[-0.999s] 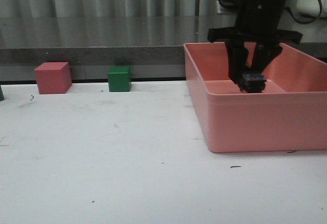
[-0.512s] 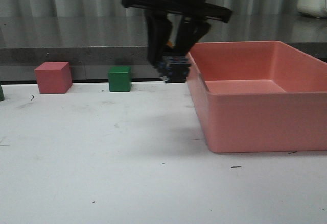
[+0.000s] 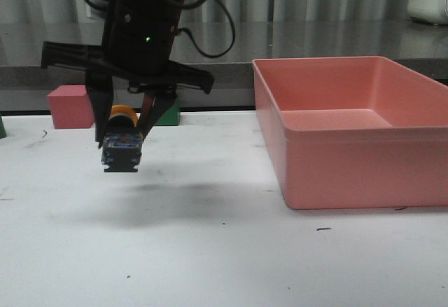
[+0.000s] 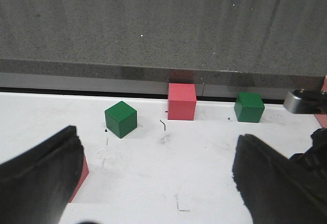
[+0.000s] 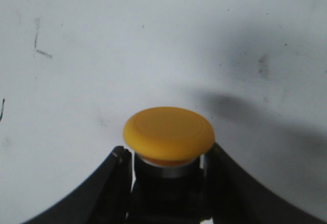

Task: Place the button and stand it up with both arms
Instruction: 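Lift the button out of the bin and carry it toward the left arm, then lower the button onto the table and open the right gripper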

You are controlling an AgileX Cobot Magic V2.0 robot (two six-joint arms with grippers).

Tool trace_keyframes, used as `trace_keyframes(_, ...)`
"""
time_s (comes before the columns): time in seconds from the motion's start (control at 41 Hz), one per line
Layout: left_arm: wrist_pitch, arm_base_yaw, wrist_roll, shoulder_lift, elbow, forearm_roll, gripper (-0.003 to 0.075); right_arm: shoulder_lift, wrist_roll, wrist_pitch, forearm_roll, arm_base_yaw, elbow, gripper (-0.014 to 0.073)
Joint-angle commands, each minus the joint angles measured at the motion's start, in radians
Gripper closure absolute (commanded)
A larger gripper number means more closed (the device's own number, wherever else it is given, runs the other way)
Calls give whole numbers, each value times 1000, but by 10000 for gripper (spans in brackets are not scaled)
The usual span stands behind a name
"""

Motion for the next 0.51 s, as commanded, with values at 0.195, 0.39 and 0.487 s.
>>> trace_keyframes(0.195,-76,1,-6,11,-33,-6,137,74,132,11,-36,0,-179,335)
trace_keyframes(0.39,-76,1,-6,11,-33,-6,137,104,175,-9,-37,-3,-179,335)
trace_keyframes(0.487,-76,1,-6,11,-33,-6,137,111,213,-15,-34,-5,-179,335)
